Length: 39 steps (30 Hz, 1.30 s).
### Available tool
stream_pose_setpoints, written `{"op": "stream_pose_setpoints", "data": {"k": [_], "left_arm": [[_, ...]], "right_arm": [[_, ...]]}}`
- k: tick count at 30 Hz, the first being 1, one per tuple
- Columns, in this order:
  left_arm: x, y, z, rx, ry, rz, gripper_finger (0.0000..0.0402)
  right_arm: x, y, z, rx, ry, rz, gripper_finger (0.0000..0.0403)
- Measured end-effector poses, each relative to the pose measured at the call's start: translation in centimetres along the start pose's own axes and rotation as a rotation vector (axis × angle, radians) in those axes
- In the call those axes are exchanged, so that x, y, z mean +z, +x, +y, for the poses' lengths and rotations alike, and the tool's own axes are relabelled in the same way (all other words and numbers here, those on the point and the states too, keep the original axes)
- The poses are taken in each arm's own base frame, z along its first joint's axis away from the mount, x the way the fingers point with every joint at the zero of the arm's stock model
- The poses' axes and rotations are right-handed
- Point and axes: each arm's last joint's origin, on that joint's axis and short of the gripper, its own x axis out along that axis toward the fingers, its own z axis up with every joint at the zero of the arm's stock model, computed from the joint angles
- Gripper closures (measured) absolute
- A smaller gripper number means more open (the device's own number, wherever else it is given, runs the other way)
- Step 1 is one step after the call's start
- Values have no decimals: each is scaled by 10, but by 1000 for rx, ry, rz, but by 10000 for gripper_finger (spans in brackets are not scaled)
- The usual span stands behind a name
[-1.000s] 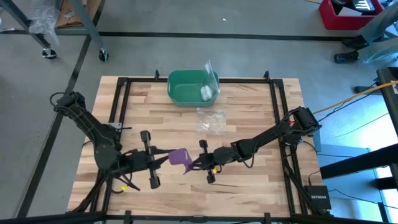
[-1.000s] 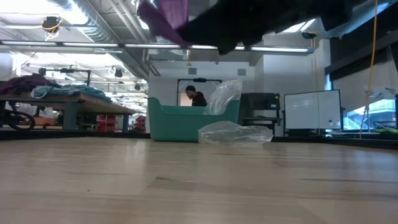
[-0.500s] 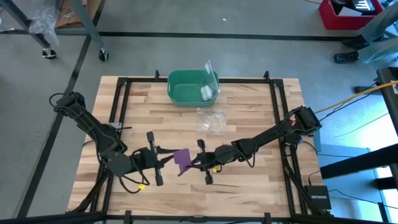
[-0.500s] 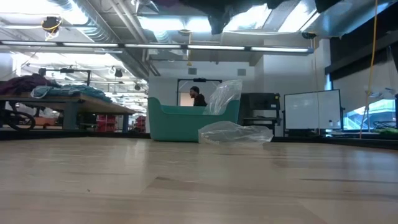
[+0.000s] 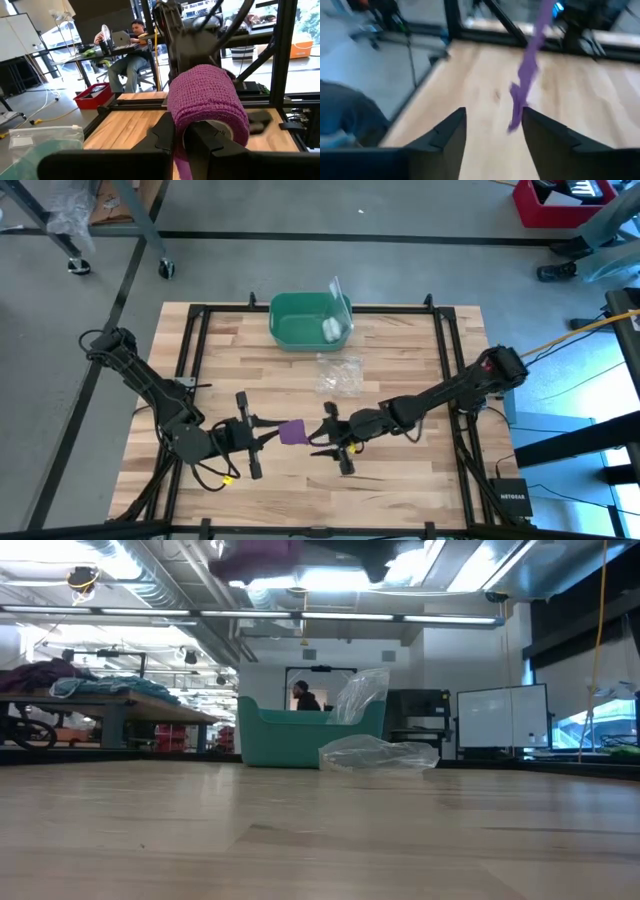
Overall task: Roll bandage
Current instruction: Roll the violet bandage
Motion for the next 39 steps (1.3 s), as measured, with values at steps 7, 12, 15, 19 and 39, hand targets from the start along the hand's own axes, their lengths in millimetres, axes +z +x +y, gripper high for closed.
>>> {"op": "stream_pose_setpoints", "data": {"k": [7, 12, 15, 19, 39], "left_arm": [[0, 0, 0, -1, -9, 0, 378], [0, 0, 0, -3, -12, 1, 380], [0, 0, 0, -4, -13, 1, 380], [0, 0, 0, -5, -15, 1, 377], [1, 3, 2, 14, -18, -3, 376]], "right_arm": [[0, -25, -6, -133, 32, 150, 193], [-8, 0, -9, -122, -7, 46, 192], [-18, 15, -18, -124, -30, -37, 192], [-19, 22, -25, -108, -6, -114, 192], [-29, 42, -17, -27, -58, -221, 390]]}}
